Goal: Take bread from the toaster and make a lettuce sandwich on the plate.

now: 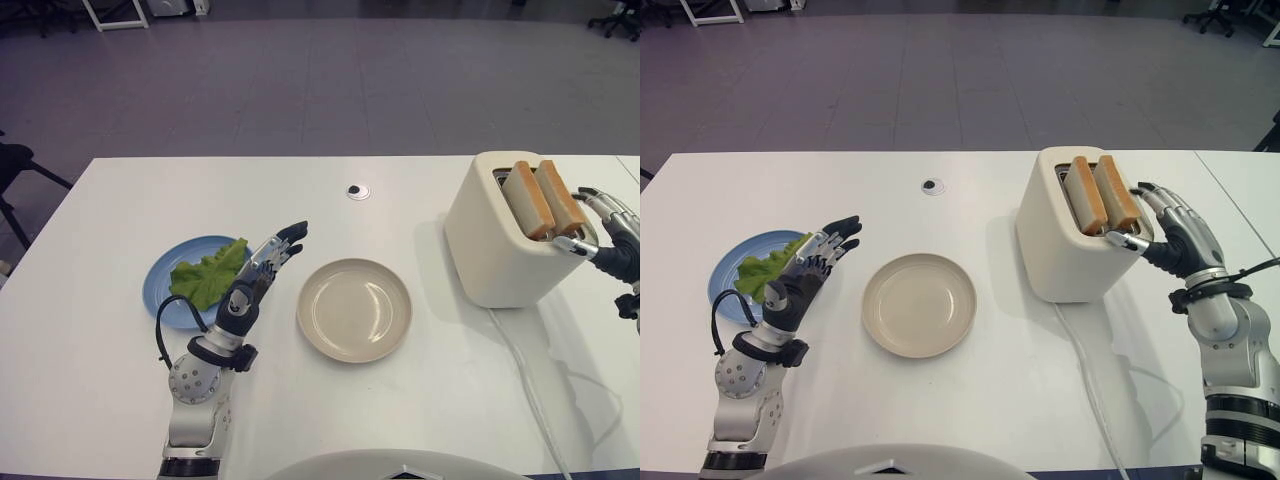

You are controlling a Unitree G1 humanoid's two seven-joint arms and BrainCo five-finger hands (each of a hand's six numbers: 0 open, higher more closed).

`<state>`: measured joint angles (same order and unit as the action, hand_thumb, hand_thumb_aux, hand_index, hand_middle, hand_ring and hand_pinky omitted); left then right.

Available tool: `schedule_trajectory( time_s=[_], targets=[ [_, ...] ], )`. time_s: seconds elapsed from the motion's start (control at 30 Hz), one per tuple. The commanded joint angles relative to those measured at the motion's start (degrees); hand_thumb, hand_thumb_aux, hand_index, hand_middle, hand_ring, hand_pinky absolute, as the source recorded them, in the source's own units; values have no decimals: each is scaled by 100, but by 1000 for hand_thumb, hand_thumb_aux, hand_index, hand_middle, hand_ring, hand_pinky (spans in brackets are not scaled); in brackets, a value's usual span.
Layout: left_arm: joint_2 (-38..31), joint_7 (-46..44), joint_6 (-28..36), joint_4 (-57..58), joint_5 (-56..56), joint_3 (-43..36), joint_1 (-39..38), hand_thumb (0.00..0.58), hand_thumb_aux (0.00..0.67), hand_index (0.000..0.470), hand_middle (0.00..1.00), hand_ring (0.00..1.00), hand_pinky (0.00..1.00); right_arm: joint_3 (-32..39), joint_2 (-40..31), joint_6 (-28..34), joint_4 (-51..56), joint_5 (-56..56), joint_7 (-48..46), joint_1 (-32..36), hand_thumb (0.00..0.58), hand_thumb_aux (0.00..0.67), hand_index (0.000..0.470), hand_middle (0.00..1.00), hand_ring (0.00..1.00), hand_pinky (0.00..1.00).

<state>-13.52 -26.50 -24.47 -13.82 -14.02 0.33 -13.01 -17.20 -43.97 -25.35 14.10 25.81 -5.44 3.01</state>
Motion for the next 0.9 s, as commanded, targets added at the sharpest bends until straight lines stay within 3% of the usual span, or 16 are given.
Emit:
schedule_trajectory(
  time_s=[0.03, 0.23, 0.43, 0.57, 0.67, 0.77, 0.9],
  targets=[
    [-26, 5, 45, -48, 58, -37, -27, 0, 0, 0, 0, 0, 0, 214, -95, 111, 98, 29, -5, 27, 534, 481, 337, 0, 0, 0],
    [-26, 36, 40, -118, 58, -10, -102, 0, 0, 0, 0, 0, 0, 466, -5, 125, -35, -107, 93, 161, 580, 670, 470, 0, 0, 0],
    [-21, 61, 45, -158, 63, -19, -126, 0, 0, 0, 0, 0, 0, 203, 275, 295, -407, -1028, 69, 305, 580, 670, 470, 0, 0, 0],
    [-15, 73, 56, -161, 72, -49, -105, 0, 0, 0, 0, 0, 0, -718, 607, 801, -1004, -2657, 90, 624, 580, 670, 470, 0, 0, 0],
    [-5, 76, 54, -141, 82, -70, -80, 0, 0, 0, 0, 0, 0, -994, 847, 1213, -1662, -3858, -167, 764, 580, 670, 470, 0, 0, 0],
    [-8, 72, 54, -114, 78, -86, -47, 0, 0, 0, 0, 0, 0, -775, 992, 1458, -2201, -4468, -661, 621, 580, 670, 470, 0, 0, 0],
    [-25, 62, 61, -85, 65, -98, -6, 0, 0, 0, 0, 0, 0, 21, 1079, 1881, -3278, -5294, -1819, 42, 580, 670, 470, 0, 0, 0]
  ],
)
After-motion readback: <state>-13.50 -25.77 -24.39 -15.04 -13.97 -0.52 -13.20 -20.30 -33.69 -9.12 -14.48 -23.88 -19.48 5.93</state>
